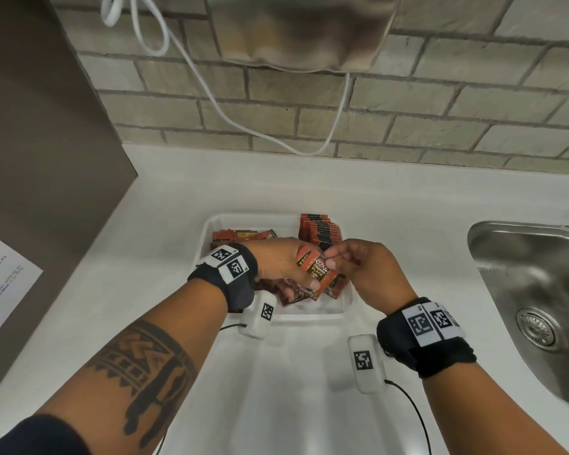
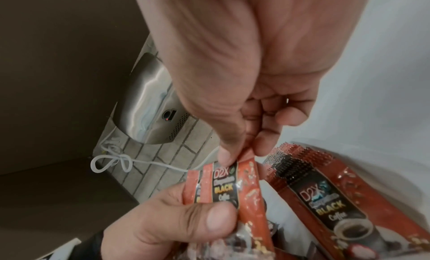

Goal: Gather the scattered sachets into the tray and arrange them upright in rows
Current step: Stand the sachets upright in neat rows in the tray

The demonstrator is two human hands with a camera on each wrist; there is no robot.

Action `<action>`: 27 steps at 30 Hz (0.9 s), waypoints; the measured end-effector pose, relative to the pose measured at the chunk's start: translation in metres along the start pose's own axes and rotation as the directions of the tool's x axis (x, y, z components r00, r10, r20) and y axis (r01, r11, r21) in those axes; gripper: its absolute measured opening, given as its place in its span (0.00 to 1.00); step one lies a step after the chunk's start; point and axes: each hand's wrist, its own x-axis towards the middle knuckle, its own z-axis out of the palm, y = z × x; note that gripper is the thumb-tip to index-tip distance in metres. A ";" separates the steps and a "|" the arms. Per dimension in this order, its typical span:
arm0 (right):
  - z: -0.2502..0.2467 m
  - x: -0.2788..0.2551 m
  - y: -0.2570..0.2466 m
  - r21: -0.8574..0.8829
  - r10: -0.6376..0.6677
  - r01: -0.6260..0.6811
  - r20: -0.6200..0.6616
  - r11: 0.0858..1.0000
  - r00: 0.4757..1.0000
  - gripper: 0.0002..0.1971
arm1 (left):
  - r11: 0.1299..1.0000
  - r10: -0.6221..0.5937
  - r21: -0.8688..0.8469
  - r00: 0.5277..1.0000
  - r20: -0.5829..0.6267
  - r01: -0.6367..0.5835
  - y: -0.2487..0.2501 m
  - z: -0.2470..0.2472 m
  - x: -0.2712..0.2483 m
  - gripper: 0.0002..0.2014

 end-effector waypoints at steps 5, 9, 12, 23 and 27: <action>-0.010 -0.001 -0.002 -0.151 -0.047 0.038 -0.057 0.988 0.997 0.05 | 0.942 -0.094 0.321 0.995 -0.044 0.103 0.001 -0.009 -0.009 0.18; -0.012 -0.004 -0.001 -0.317 -0.024 0.018 -0.014 0.948 1.000 0.06 | 0.664 -0.145 0.721 0.980 -0.134 0.197 0.013 -0.012 -0.012 0.18; -0.007 -0.002 0.010 -0.453 -0.016 0.001 -0.028 0.892 0.999 0.05 | 0.655 -0.215 0.729 0.974 -0.074 0.200 0.022 -0.006 -0.010 0.18; 0.008 0.004 0.023 -0.595 0.018 -0.021 -0.011 0.803 1.000 0.03 | 0.685 -0.429 0.679 0.900 0.084 0.263 0.022 0.024 0.036 0.21; 0.008 0.007 0.023 -0.567 -0.001 -0.001 -0.002 0.823 1.000 0.04 | 0.674 -0.460 0.678 0.884 0.076 0.292 0.018 0.023 0.046 0.11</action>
